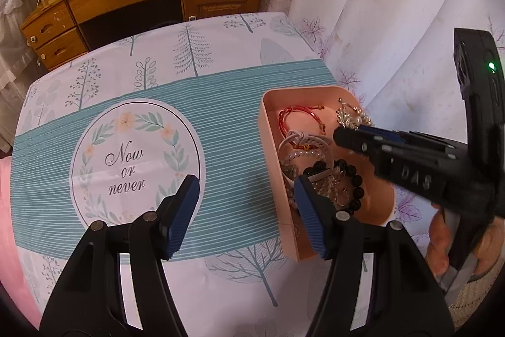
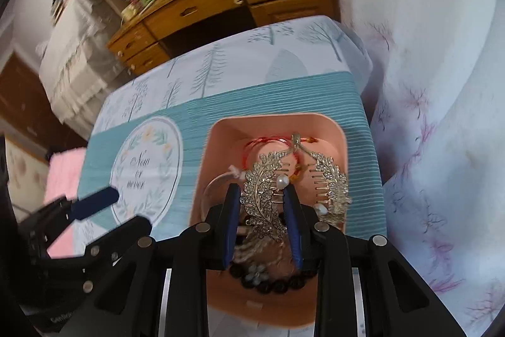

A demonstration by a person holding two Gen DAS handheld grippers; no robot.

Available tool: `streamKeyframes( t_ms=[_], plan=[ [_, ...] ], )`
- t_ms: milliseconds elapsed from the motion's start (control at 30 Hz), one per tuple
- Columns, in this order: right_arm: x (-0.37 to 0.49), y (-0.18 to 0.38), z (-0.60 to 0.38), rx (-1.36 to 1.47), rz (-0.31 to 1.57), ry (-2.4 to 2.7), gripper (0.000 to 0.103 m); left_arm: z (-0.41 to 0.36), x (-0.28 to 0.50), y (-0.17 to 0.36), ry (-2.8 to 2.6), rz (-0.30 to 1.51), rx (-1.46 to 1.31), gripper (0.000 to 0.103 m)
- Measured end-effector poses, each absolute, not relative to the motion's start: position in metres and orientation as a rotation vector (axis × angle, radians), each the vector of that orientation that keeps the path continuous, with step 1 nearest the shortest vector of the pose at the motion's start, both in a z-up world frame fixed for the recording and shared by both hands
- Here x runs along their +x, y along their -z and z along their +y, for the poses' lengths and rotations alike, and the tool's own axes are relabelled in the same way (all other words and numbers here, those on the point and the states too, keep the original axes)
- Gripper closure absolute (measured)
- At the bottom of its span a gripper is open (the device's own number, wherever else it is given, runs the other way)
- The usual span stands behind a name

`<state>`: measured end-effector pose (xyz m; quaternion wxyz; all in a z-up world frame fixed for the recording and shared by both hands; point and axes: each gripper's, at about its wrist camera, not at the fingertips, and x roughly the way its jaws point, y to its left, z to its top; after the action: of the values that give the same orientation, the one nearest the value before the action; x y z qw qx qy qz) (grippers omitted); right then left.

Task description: Organize jewelry

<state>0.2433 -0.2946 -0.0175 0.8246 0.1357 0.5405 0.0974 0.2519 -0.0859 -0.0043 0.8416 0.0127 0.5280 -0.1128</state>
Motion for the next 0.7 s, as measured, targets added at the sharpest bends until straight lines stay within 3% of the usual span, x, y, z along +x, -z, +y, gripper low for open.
streamKeyframes(
  t_ms=[200, 367, 700],
  plan=[
    [0.257, 0.032, -0.307, 0.355, 1.135, -0.226, 0.068, -0.086, 0.259, 0.014, 0.221, 1.13, 0.033, 0.043],
    [0.259, 0.025, -0.296, 0.358, 1.103, -0.242, 0.068, -0.085, 0.261, 0.021, 0.216, 1.143, 0.028, 0.043],
    [0.225, -0.037, -0.29, 0.333, 0.98, -0.254, 0.068, -0.079, 0.249, 0.006, 0.225, 1.117, 0.01, 0.043]
  ],
)
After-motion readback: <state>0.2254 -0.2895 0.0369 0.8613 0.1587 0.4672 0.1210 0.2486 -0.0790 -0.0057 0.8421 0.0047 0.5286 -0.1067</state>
